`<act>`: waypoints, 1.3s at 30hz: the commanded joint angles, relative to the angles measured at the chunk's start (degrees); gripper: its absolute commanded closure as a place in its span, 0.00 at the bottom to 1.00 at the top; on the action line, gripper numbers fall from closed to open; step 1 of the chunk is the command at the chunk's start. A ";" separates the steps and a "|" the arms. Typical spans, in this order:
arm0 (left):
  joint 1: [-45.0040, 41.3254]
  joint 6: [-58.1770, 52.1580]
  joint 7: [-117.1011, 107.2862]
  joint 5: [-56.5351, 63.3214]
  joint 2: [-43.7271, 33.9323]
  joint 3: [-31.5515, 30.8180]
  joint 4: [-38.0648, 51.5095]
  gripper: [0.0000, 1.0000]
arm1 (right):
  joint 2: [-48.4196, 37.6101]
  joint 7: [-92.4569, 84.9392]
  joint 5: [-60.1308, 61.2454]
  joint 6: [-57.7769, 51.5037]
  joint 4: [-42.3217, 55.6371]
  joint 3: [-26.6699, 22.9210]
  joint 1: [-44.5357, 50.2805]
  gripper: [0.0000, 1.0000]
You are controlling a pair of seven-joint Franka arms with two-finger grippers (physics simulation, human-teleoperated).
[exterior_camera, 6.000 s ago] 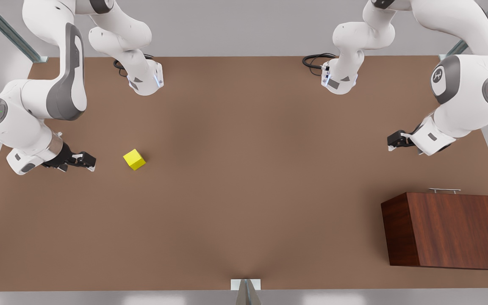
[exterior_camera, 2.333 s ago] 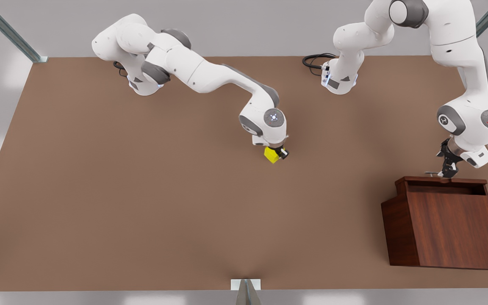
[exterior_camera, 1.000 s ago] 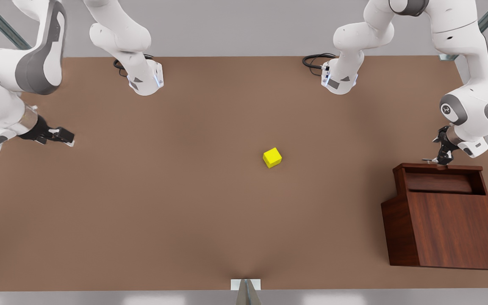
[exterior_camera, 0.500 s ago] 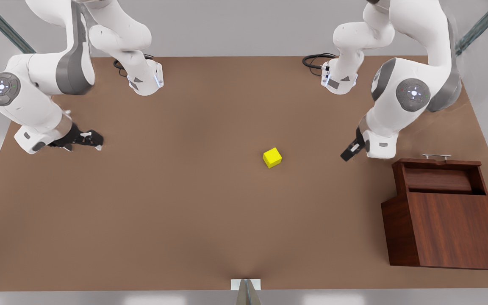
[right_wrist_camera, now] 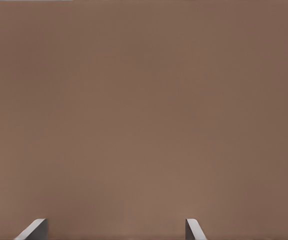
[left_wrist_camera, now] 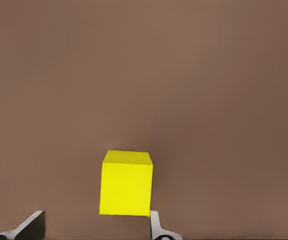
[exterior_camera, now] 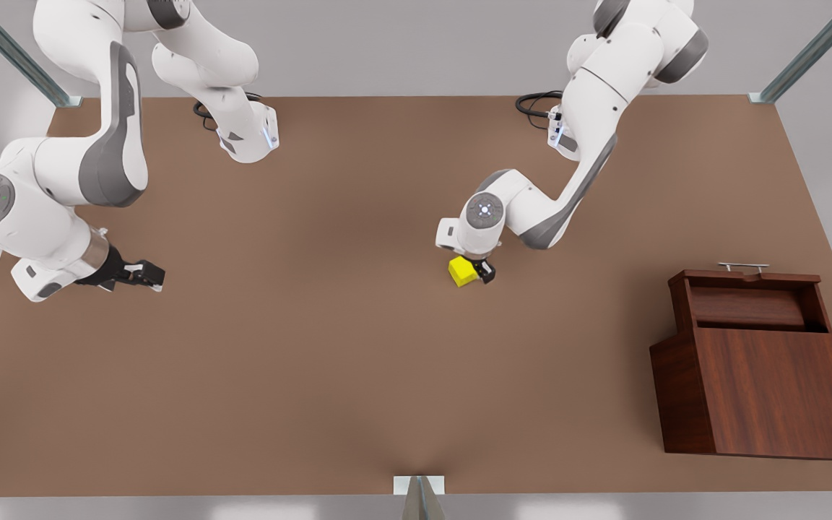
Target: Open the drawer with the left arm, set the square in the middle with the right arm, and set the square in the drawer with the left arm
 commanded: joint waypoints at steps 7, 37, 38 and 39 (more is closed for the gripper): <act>-1.03 8.92 1.41 -0.83 2.29 1.05 -4.19 0.00 | 0.08 0.00 0.09 0.48 0.00 0.00 -0.08 0.00; -0.86 13.57 0.19 1.11 9.06 3.52 -4.19 0.41 | 0.08 -0.26 0.79 0.39 -0.26 -0.09 -0.61 0.00; -0.42 13.57 0.27 1.02 8.88 3.52 -4.11 0.41 | 0.08 -0.26 0.79 0.48 -0.26 -0.09 -0.61 0.00; -0.16 13.57 0.18 0.93 8.88 3.52 -4.10 0.41 | 0.08 -0.26 0.79 0.48 -0.35 -0.09 -0.61 0.00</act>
